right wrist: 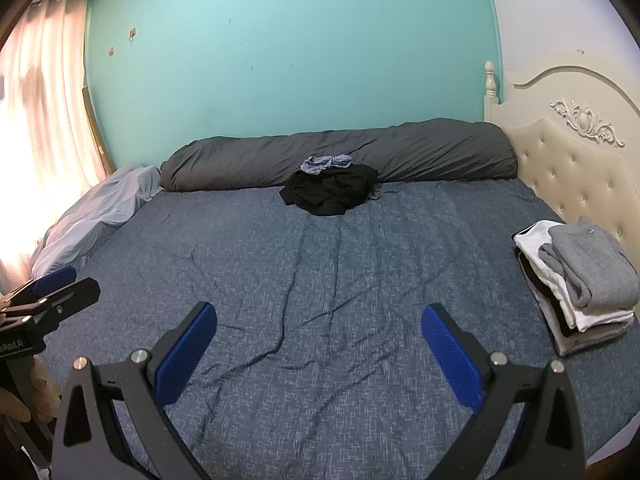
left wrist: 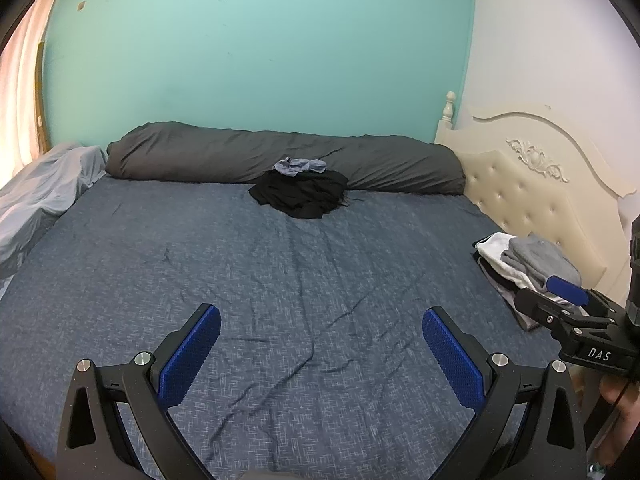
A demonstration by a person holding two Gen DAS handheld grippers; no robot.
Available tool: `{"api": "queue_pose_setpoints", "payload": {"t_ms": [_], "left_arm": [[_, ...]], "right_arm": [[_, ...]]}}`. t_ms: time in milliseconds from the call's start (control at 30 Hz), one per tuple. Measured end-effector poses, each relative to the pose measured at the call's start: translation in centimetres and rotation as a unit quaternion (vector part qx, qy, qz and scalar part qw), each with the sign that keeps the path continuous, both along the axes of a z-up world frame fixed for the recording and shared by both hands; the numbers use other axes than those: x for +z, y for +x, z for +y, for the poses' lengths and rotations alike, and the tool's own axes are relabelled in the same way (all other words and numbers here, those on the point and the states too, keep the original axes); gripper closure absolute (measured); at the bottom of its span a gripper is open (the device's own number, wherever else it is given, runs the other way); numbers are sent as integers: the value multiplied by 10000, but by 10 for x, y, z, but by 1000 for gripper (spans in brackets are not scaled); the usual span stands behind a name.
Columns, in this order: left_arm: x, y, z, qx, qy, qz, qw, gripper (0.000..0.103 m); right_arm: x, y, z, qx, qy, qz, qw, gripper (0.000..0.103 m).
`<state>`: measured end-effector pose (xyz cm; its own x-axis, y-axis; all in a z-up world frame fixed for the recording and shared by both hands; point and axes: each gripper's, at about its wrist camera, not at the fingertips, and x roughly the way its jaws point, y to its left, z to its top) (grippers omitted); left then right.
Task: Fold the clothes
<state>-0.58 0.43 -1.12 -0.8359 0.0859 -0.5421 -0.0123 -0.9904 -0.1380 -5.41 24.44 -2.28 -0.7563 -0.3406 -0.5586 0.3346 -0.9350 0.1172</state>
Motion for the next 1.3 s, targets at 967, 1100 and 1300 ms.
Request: {"api": "queue_pose_setpoints", "payload": {"t_ms": [967,1100,1300], "left_arm": [[0,-8,2,23,-24,-15,10000,0],[-1,-10,1,27,-36,-8,10000,0],[-3,-16,-2,54,-38,-16,10000,0]], "right_arm": [[-5,-8,-1,27,-1,-94,10000,0],[-6,-11,-1,32,-2,-114,9999,0],[-9,-17,-1,10,5,-152,9999,0]]}}
